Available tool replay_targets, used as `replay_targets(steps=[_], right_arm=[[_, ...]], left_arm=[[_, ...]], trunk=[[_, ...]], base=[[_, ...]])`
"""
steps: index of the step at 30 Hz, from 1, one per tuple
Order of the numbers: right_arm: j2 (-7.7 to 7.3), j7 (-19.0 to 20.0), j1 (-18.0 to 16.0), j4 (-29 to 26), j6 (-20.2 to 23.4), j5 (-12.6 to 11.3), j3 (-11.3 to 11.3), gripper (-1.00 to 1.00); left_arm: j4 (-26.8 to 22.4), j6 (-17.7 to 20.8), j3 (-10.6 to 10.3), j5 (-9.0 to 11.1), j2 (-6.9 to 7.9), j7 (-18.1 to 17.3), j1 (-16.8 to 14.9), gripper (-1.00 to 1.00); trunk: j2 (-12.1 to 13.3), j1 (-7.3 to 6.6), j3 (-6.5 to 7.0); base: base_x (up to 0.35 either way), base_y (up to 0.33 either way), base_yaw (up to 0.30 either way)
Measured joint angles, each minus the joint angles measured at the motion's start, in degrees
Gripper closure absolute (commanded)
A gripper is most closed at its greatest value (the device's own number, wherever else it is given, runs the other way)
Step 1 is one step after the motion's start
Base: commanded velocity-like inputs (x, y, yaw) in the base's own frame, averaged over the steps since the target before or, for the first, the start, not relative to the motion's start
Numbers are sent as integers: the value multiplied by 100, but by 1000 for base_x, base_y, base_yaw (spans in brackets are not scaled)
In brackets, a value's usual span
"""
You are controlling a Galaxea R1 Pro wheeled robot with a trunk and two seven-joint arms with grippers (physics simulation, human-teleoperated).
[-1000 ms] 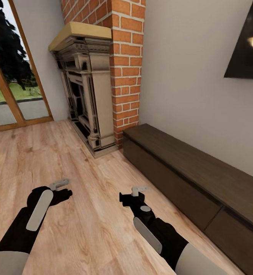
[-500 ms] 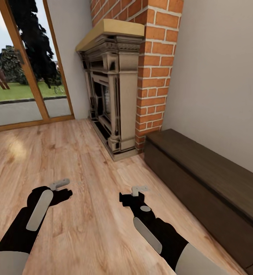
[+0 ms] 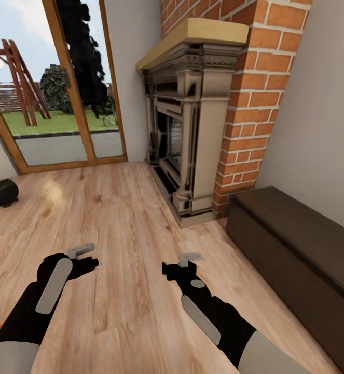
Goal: Place each of the two pumpkins and all three candles from the living room inside a cabinet in the living room (use any cabinet), then make sure every cabinet is closed, and position the cauldron so it is next to a table in the living room.
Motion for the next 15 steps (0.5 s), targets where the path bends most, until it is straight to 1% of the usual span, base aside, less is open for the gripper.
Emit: replay_targets(steps=[15], right_arm=[[0, 0, 0, 0, 0, 6, 0, -100]], left_arm=[[43, -5, 0, 2, 7, -9, 0, -100]], trunk=[[0, 0, 0]], base=[[338, 6, 278]])
